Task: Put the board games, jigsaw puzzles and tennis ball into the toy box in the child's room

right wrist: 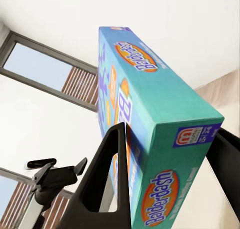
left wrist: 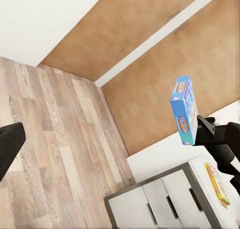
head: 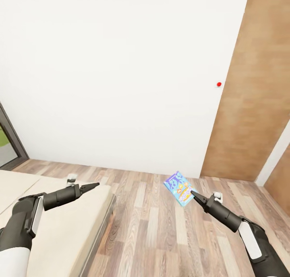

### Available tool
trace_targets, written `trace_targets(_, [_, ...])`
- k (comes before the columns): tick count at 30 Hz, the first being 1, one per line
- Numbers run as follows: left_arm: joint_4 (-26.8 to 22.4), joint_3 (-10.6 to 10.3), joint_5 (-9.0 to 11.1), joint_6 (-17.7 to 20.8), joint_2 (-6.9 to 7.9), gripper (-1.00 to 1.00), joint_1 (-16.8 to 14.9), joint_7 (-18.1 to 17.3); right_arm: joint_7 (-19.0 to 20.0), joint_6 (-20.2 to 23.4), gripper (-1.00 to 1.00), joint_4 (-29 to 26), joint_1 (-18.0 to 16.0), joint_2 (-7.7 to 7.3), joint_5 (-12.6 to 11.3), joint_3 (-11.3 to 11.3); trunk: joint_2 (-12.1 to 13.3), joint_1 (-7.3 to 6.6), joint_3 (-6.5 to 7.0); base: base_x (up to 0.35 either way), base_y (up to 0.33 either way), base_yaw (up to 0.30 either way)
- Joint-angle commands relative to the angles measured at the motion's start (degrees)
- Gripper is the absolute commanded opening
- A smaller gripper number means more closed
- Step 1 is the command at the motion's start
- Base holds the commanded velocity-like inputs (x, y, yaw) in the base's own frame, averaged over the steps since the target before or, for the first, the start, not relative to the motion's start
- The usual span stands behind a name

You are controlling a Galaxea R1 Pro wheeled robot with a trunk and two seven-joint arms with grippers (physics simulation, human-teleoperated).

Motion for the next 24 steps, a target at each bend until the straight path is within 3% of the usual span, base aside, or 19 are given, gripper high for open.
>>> trace_targets(1, [0.0, 0.1, -0.2, 0.6, 0.00, 1.00, 0.0, -0.4, 0.1, 0.4, -1.00, 0.0, -0.1, 0.01, -0.3, 0.0, -0.1, 0.04, -0.10, 0.000, 0.000, -0.280])
trace_targets(24, [0.0, 0.1, -0.2, 0.5, 0.00, 1.00, 0.0, -0.4, 0.1, 0.4, -1.00, 0.0, -0.1, -0.05, -0.3, 0.0, -0.1, 0.04, 0.68, 0.000, 0.000, -0.281])
